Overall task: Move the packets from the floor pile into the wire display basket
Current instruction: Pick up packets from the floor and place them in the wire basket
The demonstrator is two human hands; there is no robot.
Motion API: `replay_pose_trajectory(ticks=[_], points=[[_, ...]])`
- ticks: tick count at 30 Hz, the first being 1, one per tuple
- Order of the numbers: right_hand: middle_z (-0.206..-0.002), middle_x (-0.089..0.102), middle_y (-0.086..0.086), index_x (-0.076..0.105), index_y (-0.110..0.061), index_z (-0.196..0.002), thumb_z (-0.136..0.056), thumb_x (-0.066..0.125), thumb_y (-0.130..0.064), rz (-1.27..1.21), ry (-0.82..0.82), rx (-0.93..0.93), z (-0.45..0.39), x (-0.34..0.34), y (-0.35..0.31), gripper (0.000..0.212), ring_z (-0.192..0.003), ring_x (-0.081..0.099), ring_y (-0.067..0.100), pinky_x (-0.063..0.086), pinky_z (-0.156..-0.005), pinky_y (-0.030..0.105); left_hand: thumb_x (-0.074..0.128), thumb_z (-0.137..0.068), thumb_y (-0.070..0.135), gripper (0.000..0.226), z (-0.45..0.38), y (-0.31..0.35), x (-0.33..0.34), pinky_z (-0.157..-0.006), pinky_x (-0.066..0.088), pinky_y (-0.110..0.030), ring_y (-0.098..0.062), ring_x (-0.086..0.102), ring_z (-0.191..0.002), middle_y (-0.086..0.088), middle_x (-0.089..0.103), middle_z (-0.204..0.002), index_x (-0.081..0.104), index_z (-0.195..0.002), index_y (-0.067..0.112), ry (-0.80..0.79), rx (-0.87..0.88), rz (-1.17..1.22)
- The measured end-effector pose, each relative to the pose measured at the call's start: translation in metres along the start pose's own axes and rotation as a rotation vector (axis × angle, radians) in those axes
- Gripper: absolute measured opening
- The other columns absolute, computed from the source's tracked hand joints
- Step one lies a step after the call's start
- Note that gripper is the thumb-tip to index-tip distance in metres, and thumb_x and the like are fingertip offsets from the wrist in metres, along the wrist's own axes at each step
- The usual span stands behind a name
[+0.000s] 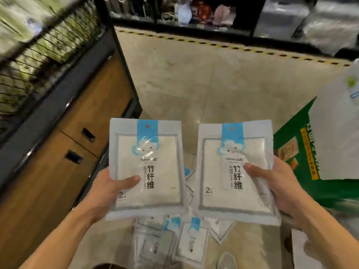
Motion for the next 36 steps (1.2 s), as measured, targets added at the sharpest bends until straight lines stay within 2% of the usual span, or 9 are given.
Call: replay_pose_trajectory(ticks=[3,7,10,13,18,22,25,30,36], points=[[-0.111,0.076,0.019,0.062,-0.008,-0.128,-0.063,0.095,-0.014,0.043,-0.109,0.000,0.050,0.049,-0.059,0.073,-0.098,0.075,0.042,0.056,-0.092,0.061,0.103,-0.027,0.042,0.093,0.076,0.050,-0.040,-0.092,0.056,-0.054,-0.034,0.076,-0.097,-0.013,0.078,-0.106,0.074,-0.110,0.011,0.071,0.057,0.067],[-0.110,0.076,0.019,0.062,-0.004,-0.126,-0.085,0.072,0.000,0.076,-0.239,-0.045,0.119,0.112,-0.118,0.043,-0.098,0.075,0.042,0.063,-0.082,0.053,0.090,-0.065,0.008,0.064,0.169,0.100,-0.088,-0.091,0.058,-0.055,-0.033,0.075,-0.102,-0.009,0.077,-0.112,0.066,-0.123,0.014,0.153,0.166,0.125],[-0.110,0.076,0.021,0.065,-0.001,-0.122,-0.078,0.077,-0.003,0.083,-0.325,-0.098,0.164,0.153,-0.154,0.046,-0.098,0.074,0.042,0.065,-0.077,0.045,0.083,-0.066,0.003,0.060,0.234,0.129,-0.122,-0.084,0.061,-0.050,-0.032,0.075,-0.100,-0.009,0.078,-0.110,0.065,-0.122,0.014,0.221,0.235,0.151],[-0.109,0.076,0.023,0.065,0.001,-0.121,-0.065,0.083,-0.010,0.099,-0.400,-0.147,0.202,0.187,-0.185,0.060,-0.092,0.075,0.040,0.064,-0.072,0.042,0.095,-0.056,0.006,0.073,0.295,0.146,-0.156,-0.080,0.062,-0.049,-0.034,0.075,-0.099,-0.012,0.077,-0.110,0.066,-0.123,0.011,0.309,0.283,0.198],[-0.108,0.076,0.024,0.064,0.001,-0.123,-0.075,0.078,-0.001,0.123,-0.589,-0.180,0.251,0.239,-0.225,0.050,-0.093,0.075,0.043,0.065,-0.071,0.047,0.081,-0.070,-0.001,0.056,0.393,0.159,-0.184,-0.086,0.060,-0.053,-0.035,0.074,-0.102,-0.013,0.077,-0.111,0.066,-0.123,0.012,0.468,0.381,0.238],[-0.107,0.076,0.023,0.065,-0.002,-0.121,-0.082,0.072,0.004,0.159,-0.753,-0.204,0.278,0.275,-0.243,0.040,-0.088,0.077,0.037,0.065,-0.070,0.045,0.100,-0.043,0.028,0.087,0.455,0.152,-0.181,-0.079,0.064,-0.048,-0.034,0.075,-0.100,-0.012,0.077,-0.111,0.066,-0.121,0.015,0.586,0.418,0.272],[-0.106,0.076,0.023,0.066,-0.004,-0.118,-0.083,0.071,0.005,0.174,-0.883,-0.205,0.294,0.295,-0.250,0.037,-0.088,0.077,0.038,0.065,-0.066,0.044,0.102,-0.027,0.045,0.108,0.497,0.143,-0.171,-0.085,0.060,-0.055,-0.036,0.075,-0.100,-0.014,0.077,-0.111,0.066,-0.123,0.012,0.723,0.428,0.301],[-0.108,0.076,0.022,0.067,-0.003,-0.122,-0.082,0.073,0.004,0.236,-1.092,-0.216,0.319,0.323,-0.243,0.041,-0.096,0.075,0.041,0.064,-0.073,0.046,0.101,-0.030,0.037,0.108,0.565,0.113,-0.147,-0.097,0.052,-0.064,-0.041,0.072,-0.104,-0.019,0.075,-0.115,0.064,-0.127,0.006,0.914,0.429,0.393],[-0.108,0.077,0.020,0.066,-0.005,-0.123,-0.079,0.077,-0.002,0.340,-1.310,-0.180,0.371,0.352,-0.215,0.045,-0.096,0.075,0.040,0.063,-0.070,0.042,0.104,-0.028,0.043,0.115,0.648,0.065,-0.113,-0.092,0.058,-0.055,-0.038,0.072,-0.107,-0.016,0.075,-0.117,0.062,-0.129,0.007,1.131,0.386,0.478]])
Point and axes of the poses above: each hand's wrist, its own z-axis away from the middle knuckle, its own x-axis out of the palm, y = z × x, the point moved 3 cm from there along -z, towards the middle knuckle
